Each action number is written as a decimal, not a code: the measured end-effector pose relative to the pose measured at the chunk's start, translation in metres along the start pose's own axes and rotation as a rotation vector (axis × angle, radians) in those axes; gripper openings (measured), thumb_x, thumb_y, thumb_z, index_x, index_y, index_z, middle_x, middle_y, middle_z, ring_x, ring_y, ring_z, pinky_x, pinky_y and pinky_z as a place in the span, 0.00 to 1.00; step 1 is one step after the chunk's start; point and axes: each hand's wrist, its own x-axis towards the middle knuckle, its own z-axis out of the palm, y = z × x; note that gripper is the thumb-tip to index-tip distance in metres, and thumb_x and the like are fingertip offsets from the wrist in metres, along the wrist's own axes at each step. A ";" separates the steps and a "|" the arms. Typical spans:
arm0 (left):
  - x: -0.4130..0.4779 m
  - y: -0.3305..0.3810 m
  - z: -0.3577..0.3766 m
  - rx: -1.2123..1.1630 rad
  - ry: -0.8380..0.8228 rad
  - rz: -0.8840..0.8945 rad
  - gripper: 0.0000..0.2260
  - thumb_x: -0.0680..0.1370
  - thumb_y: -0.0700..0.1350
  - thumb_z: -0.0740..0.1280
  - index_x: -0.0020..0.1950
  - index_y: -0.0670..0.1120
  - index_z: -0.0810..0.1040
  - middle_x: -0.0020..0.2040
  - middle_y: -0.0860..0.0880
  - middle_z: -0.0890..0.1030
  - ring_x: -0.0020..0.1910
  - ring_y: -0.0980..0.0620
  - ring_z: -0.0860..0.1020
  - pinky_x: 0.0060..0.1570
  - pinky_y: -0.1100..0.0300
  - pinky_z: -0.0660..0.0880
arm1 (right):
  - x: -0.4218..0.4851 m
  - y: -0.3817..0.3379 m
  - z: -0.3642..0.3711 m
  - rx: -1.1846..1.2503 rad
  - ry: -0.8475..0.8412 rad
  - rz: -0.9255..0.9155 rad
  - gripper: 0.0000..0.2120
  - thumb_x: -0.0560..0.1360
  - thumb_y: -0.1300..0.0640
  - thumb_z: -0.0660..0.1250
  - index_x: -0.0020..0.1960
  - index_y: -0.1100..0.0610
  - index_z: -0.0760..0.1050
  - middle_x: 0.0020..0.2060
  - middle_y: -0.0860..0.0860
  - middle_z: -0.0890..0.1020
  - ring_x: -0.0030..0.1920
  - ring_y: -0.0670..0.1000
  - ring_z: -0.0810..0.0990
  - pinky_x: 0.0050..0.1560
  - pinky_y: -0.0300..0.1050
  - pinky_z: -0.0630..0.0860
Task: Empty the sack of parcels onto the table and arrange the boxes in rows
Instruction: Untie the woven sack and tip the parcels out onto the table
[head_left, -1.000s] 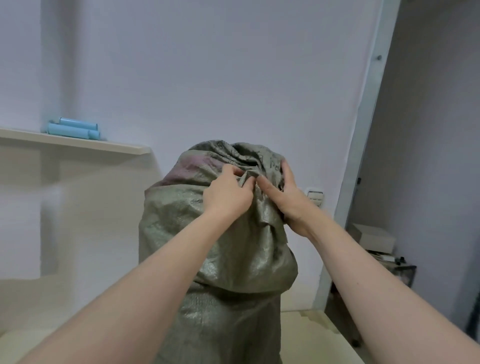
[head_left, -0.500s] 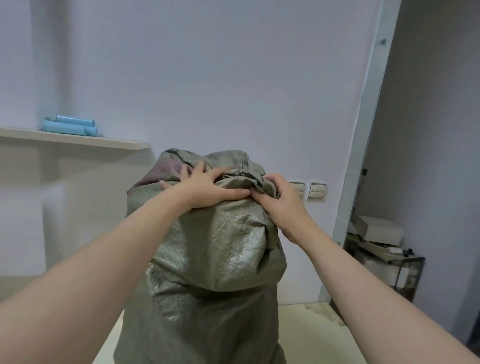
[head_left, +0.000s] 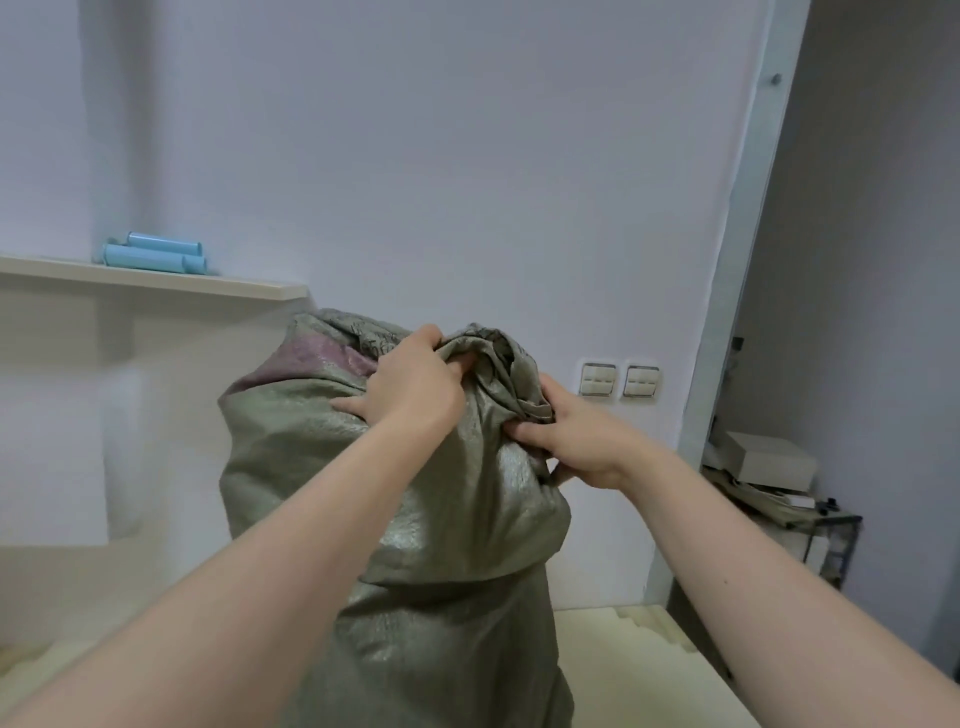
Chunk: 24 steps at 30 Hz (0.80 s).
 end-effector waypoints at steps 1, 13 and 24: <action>-0.005 0.003 0.000 -0.036 0.038 0.004 0.06 0.80 0.49 0.63 0.44 0.52 0.70 0.37 0.50 0.75 0.45 0.42 0.72 0.68 0.31 0.57 | 0.001 0.000 0.005 0.061 0.053 -0.059 0.18 0.79 0.61 0.67 0.65 0.47 0.68 0.53 0.51 0.81 0.44 0.47 0.82 0.33 0.41 0.80; 0.004 0.046 -0.035 -0.544 0.294 0.618 0.07 0.77 0.46 0.66 0.40 0.51 0.70 0.33 0.54 0.77 0.36 0.55 0.74 0.42 0.53 0.72 | 0.013 -0.053 0.005 0.376 0.487 -0.577 0.12 0.73 0.62 0.70 0.52 0.48 0.80 0.52 0.61 0.82 0.54 0.57 0.81 0.59 0.59 0.78; 0.019 -0.007 -0.011 -0.366 -0.162 0.247 0.12 0.79 0.54 0.65 0.59 0.51 0.69 0.51 0.50 0.79 0.55 0.46 0.78 0.59 0.47 0.73 | 0.038 -0.033 0.007 0.312 0.219 -0.145 0.53 0.57 0.32 0.78 0.75 0.36 0.55 0.73 0.46 0.63 0.69 0.54 0.72 0.65 0.57 0.75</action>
